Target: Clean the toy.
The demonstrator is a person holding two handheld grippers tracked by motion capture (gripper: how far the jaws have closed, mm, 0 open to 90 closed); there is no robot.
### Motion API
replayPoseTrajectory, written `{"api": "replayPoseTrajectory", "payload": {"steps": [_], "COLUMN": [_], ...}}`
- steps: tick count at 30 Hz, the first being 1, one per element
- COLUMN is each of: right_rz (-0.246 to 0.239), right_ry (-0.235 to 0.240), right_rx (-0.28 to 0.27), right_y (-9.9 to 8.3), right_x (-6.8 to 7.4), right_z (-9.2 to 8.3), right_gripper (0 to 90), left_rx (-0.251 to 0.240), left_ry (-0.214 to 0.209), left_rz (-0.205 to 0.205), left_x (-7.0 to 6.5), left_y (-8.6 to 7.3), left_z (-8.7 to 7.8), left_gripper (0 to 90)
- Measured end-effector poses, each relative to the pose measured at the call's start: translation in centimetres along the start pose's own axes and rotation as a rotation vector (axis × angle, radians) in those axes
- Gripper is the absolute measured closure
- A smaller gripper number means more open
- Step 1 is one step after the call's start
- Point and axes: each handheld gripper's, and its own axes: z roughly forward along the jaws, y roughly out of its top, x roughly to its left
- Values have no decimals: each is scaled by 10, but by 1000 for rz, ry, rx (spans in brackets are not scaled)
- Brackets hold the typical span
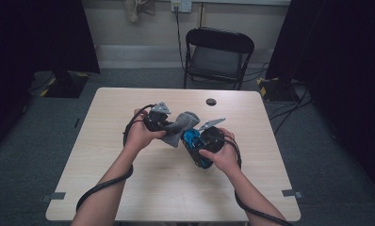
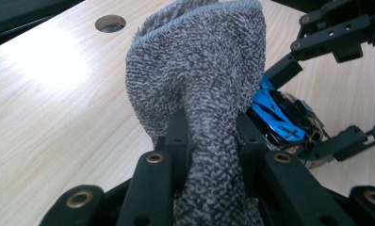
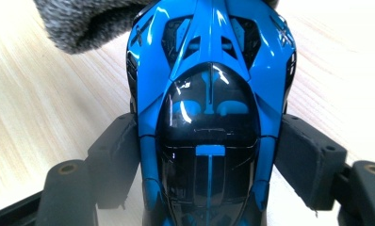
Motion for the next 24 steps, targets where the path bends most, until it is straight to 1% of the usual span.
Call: {"api": "replayPoseTrajectory", "payload": {"steps": [4,6,8,10,12,14,15,18,21,22,24], "right_rz": [1,11,16,23,26,39,41,55,62,60,59], "right_ry": [-12,-7,-15,-14,-20,-28,-26,-30,-29,-31,-25], "right_rx": [2,2,0,-3,-2,-4,-6,-11,-18,-20,-24], "right_y": [1,1,2,2,2,2,2,2,2,2,2], "right_x": [0,-1,-2,-3,-4,-6,-6,-9,-11,-12,-12], "right_z": [0,1,1,1,1,0,0,-1,-2,-2,-4], "right_gripper": [271,271,271,271,271,271,271,271,271,271,271], "left_rx": [10,14,15,19,27,33,36,44,45,42,21], "left_ry": [0,1,-4,-12,-17,-23,-31,-41,-46,-36,-15], "left_rz": [6,10,15,15,19,23,24,36,34,30,-2], "left_x": [0,-1,-2,-3,-4,-6,-7,-10,-10,-7,-1], "left_y": [-3,-5,-9,-12,-16,-19,-21,-25,-29,-30,-30], "left_z": [-3,-5,-6,-7,-8,-9,-9,-10,-13,-15,-20], "left_gripper": [726,725,726,726,726,725,725,725,725,725,724]}}
